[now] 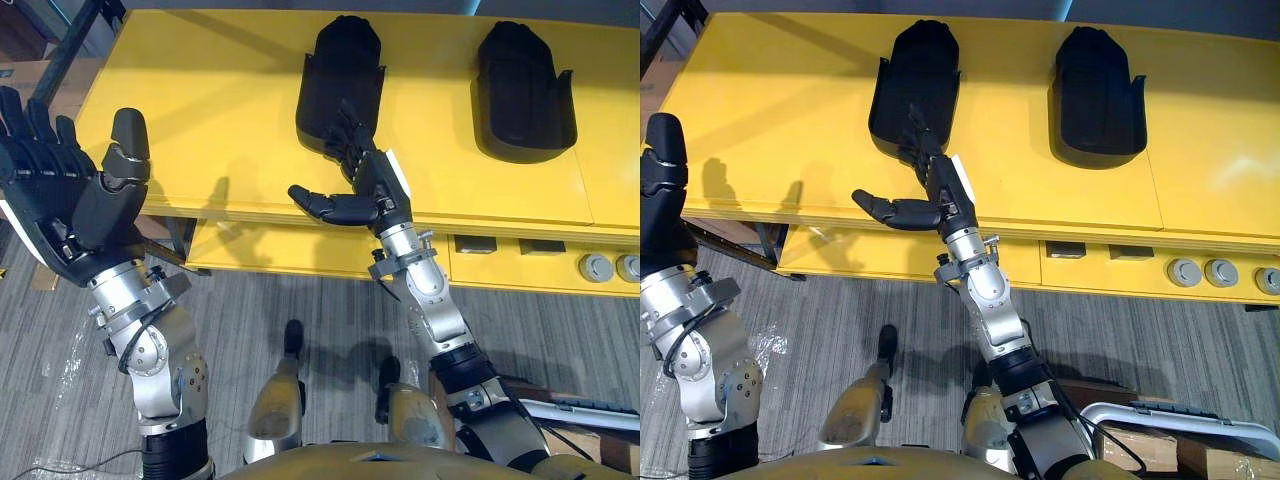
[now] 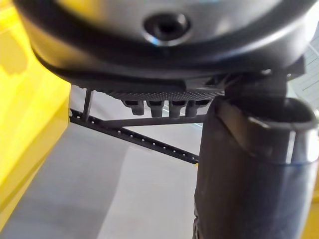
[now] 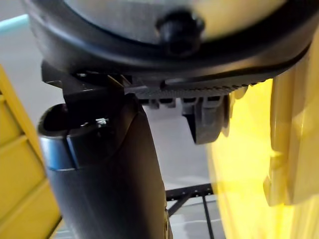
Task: Walk over and take three plastic housings, then place them on the shelf
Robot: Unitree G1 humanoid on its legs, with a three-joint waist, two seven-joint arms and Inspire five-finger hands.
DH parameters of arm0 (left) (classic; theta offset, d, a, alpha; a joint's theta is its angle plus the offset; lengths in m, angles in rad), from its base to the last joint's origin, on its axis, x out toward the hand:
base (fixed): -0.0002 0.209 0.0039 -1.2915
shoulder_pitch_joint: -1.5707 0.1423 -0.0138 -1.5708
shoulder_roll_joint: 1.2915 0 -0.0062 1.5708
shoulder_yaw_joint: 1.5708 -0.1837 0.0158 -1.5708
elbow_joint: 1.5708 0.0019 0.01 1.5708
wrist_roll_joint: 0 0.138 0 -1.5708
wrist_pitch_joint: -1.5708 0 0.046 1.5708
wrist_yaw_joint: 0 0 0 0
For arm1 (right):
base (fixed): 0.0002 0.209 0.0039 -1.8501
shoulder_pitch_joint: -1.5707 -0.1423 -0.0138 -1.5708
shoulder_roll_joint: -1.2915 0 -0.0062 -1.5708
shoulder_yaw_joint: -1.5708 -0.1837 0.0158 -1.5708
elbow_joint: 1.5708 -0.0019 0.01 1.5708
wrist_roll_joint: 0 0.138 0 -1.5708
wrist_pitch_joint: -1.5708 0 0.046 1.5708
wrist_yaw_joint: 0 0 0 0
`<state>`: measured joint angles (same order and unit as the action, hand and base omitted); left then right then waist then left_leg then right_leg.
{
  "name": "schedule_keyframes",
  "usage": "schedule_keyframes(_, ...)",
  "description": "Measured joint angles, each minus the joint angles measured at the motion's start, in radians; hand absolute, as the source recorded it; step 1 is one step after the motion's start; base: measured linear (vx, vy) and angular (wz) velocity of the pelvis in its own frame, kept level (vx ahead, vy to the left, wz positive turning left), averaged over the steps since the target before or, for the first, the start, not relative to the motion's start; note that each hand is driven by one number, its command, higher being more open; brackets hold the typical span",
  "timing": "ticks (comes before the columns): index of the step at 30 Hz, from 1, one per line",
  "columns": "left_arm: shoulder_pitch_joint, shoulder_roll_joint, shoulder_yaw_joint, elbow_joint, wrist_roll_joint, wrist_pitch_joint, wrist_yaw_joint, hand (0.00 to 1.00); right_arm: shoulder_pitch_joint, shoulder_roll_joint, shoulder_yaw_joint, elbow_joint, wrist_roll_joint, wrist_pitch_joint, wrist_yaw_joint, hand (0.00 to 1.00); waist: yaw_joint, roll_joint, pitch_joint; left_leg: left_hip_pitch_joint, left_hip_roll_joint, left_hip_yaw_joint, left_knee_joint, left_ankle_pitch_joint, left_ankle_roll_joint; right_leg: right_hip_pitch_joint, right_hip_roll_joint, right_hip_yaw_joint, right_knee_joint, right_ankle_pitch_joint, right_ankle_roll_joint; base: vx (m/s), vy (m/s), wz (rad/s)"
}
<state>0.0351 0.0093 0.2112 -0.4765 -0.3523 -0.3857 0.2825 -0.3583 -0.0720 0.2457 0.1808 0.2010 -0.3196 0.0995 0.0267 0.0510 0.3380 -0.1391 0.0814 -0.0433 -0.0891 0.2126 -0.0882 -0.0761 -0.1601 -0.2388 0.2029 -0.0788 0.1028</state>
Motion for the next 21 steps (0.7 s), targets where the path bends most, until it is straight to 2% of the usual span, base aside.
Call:
schedule_keyframes(4,0.004,0.0,-0.019,0.0,-0.006,0.005,-0.044,1.0,0.016,-0.005,-0.004,-0.017,0.0,0.001,-0.003,1.0,-0.002,-0.002,-0.002,0.021,0.002,0.01,0.0,-0.012,-0.003,0.031,0.004,0.004,-0.031,0.003,0.002,0.02,-0.013,-0.05)
schedule_keyframes(8,0.022,0.0,-0.052,0.0,-0.045,0.04,-0.087,1.0,0.165,-0.01,-0.023,-0.254,0.002,0.005,0.0,1.0,-0.007,-0.012,-0.015,0.048,0.0,0.043,0.0,-0.025,0.006,0.059,0.006,0.037,-0.075,0.029,0.016,0.06,-0.001,-0.21)
schedule_keyframes(10,0.048,0.0,-0.071,0.0,-0.05,0.061,-0.119,1.0,0.246,-0.009,-0.047,-0.357,0.004,0.006,0.003,1.0,-0.018,-0.028,-0.059,0.052,0.0,0.067,0.0,-0.029,0.007,0.061,0.006,0.055,-0.097,0.039,0.018,0.11,-0.003,-0.29)
schedule_keyframes(11,0.062,0.0,-0.085,0.0,-0.059,0.068,-0.137,1.0,0.294,-0.005,-0.071,-0.408,0.013,0.006,0.004,1.0,-0.032,-0.04,-0.078,0.065,0.0,0.08,0.001,-0.033,0.004,0.074,0.005,0.067,-0.106,0.041,0.019,0.1,-0.006,-0.23)
schedule_keyframes(14,0.079,0.001,-0.125,0.008,-0.081,0.082,-0.185,1.0,0.39,0.012,-0.142,-0.48,0.055,0.006,-0.002,1.0,-0.056,-0.057,-0.115,0.101,0.004,0.118,-0.001,-0.051,0.002,0.096,0.007,0.099,-0.119,0.042,0.019,0.06,-0.01,-0.35)
schedule_keyframes(19,0.096,0.0,-0.166,0.03,-0.113,0.085,-0.244,1.0,0.571,0.073,-0.262,-0.53,0.044,0.025,-0.083,1.0,-0.099,-0.041,-0.17,0.134,0.024,0.238,-0.001,-0.092,-0.004,0.059,0.026,0.215,-0.138,0.051,0.015,-0.01,0.002,-0.67)
schedule_keyframes(21,0.097,0.0,-0.189,0.066,-0.12,0.085,-0.248,1.0,0.674,0.095,-0.332,-0.553,0.001,0.06,-0.153,1.0,-0.142,-0.039,-0.174,0.167,0.038,0.316,-0.001,-0.103,-0.011,0.053,0.042,0.294,-0.156,0.072,0.02,0.01,-0.019,-1.2)
